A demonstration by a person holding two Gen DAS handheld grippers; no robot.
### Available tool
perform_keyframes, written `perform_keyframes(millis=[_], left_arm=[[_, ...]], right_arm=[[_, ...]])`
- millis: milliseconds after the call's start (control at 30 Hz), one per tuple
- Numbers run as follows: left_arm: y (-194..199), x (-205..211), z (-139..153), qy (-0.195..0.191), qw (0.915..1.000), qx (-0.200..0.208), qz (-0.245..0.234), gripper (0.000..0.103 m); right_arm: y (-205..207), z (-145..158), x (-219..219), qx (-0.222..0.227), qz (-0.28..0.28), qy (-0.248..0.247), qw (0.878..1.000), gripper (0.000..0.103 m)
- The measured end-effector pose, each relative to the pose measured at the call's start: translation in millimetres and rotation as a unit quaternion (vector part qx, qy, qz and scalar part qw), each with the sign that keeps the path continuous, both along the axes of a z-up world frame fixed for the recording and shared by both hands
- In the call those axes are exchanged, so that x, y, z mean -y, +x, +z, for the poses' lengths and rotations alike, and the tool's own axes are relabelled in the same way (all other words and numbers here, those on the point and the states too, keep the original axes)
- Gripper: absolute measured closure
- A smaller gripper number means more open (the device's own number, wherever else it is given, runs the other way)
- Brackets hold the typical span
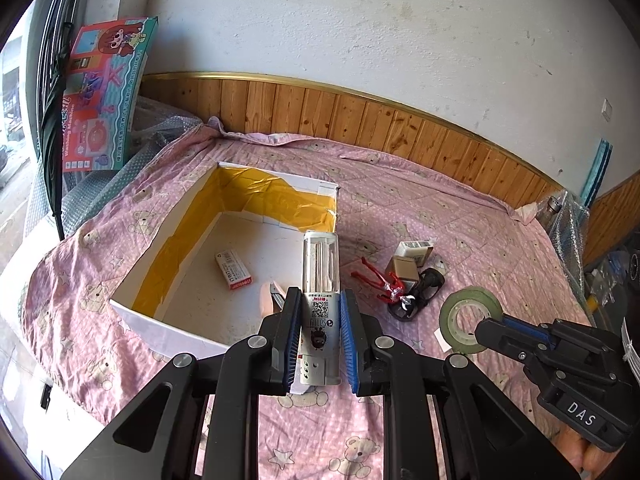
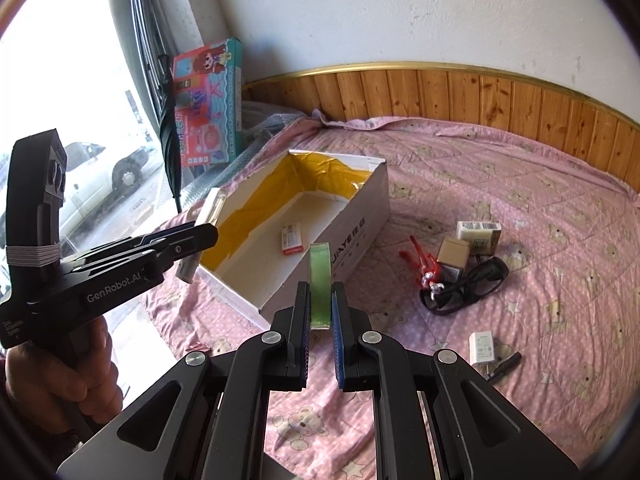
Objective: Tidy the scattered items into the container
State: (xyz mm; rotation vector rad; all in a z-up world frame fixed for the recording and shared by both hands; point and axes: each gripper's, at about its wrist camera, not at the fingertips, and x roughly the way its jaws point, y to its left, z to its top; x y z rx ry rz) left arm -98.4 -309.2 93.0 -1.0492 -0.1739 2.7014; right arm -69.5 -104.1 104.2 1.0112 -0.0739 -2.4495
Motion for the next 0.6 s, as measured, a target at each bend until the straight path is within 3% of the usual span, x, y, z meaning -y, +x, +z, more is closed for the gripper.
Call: perform_keyframes(millis=[600], left_arm=[[-39.4,23.8,-1.9,0.000,0.9995,0.024,0.019,0.083]], right_arm=[[-44.2,9.2,27.5,0.005,0.029,0.018,0.999,0.093]])
